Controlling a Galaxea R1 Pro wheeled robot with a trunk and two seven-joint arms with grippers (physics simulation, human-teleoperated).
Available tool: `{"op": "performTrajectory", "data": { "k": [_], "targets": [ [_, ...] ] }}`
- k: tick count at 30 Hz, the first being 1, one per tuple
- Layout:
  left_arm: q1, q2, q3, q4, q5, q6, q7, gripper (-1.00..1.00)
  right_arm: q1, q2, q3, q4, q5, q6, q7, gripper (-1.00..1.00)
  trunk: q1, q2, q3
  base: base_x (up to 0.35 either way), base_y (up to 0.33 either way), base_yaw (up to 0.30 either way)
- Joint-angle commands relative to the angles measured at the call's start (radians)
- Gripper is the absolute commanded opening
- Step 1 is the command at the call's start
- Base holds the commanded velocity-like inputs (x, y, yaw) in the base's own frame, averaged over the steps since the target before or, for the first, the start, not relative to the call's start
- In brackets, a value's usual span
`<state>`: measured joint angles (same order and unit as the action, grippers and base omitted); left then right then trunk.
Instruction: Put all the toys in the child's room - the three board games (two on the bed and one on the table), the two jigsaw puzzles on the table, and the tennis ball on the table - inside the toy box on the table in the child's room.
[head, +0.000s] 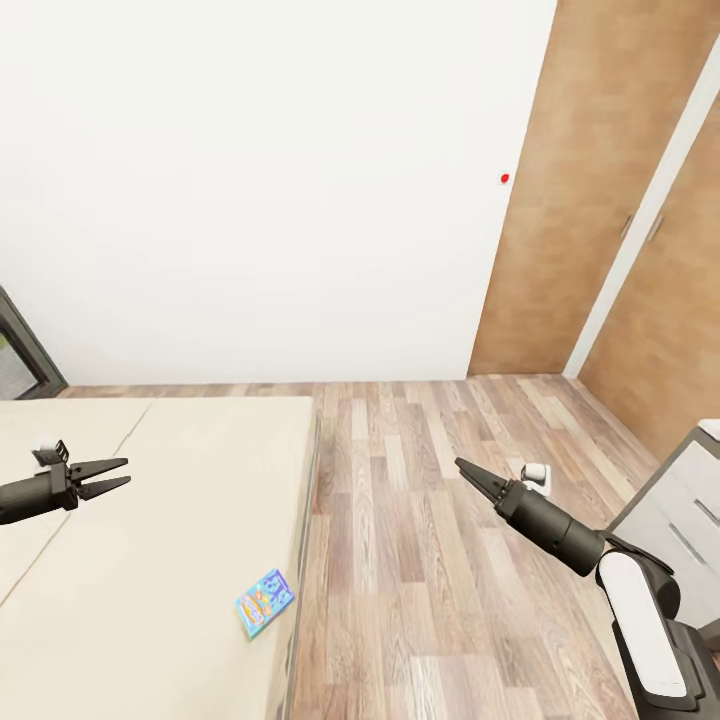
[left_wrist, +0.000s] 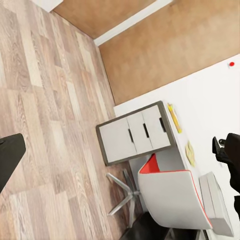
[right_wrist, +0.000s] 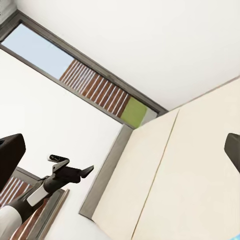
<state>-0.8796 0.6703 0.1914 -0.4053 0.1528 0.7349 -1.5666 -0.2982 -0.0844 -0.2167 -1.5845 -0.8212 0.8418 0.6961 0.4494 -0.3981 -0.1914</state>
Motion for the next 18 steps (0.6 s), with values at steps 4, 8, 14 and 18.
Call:
{"op": "performTrajectory", "data": {
  "k": [4, 8, 14, 18],
  "targets": [
    [-0.001, 0.0, 0.0, 0.0, -0.001, 0.011, -0.004, 1.0, -0.001, 0.0, -0.001, 0.0, -0.001, 0.005, 0.002, 1.0, 0.001, -0.002, 0.005, 0.0, 0.0, 0.0],
    [-0.001, 0.0, 0.0, 0.0, -0.001, 0.011, -0.004, 1.0, -0.001, 0.0, -0.001, 0.0, -0.001, 0.005, 0.002, 1.0, 0.001, -0.002, 0.011, 0.0, 0.0, 0.0],
    [-0.001, 0.0, 0.0, 0.0, -0.001, 0.011, -0.004, 1.0, -0.001, 0.0, -0.001, 0.0, -0.001, 0.006, 0.002, 1.0, 0.001, -0.002, 0.021, 0.0, 0.0, 0.0],
    [-0.001, 0.0, 0.0, 0.0, -0.001, 0.011, -0.004, 1.0, -0.001, 0.0, -0.001, 0.0, -0.001, 0.005, 0.002, 1.0, 0.001, -0.002, 0.028, 0.0, 0.0, 0.0]
  ]
}}
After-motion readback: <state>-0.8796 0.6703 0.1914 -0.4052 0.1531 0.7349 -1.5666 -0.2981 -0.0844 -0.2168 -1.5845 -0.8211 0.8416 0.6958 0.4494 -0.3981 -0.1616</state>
